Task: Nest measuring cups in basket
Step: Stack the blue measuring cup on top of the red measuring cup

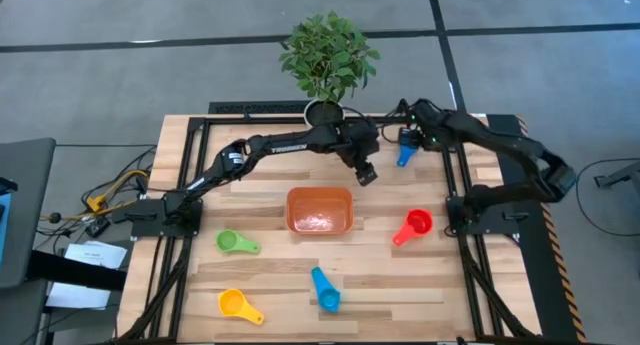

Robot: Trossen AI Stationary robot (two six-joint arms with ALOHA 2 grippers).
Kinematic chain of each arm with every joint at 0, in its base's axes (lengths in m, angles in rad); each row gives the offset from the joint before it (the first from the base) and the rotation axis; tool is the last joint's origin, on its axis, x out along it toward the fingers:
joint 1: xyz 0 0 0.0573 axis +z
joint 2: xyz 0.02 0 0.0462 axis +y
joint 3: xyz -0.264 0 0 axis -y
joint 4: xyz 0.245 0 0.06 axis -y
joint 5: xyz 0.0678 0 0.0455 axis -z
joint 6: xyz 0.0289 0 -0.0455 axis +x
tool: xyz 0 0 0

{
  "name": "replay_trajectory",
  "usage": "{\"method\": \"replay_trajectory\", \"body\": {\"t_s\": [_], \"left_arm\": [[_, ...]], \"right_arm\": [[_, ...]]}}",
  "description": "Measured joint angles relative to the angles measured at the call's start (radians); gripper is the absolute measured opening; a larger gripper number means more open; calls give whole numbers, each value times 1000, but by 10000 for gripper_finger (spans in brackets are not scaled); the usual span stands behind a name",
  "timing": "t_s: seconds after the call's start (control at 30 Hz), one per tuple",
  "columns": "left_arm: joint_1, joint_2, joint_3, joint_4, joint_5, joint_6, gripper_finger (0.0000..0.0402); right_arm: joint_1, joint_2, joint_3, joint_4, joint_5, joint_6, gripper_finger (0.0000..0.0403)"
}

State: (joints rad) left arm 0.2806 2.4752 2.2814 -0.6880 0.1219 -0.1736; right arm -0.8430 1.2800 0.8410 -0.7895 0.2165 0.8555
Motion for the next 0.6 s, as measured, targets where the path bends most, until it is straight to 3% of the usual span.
{"method": "replay_trajectory", "body": {"t_s": [0.23, 0.6], "left_arm": [[0, 0, -1, -169, 5, 16, 176], [0, 0, -1, -185, 5, 24, 176]], "right_arm": [[-93, 158, 0, 85, -50, -71, 175], [-158, 222, 0, 160, -66, -93, 151]]}}
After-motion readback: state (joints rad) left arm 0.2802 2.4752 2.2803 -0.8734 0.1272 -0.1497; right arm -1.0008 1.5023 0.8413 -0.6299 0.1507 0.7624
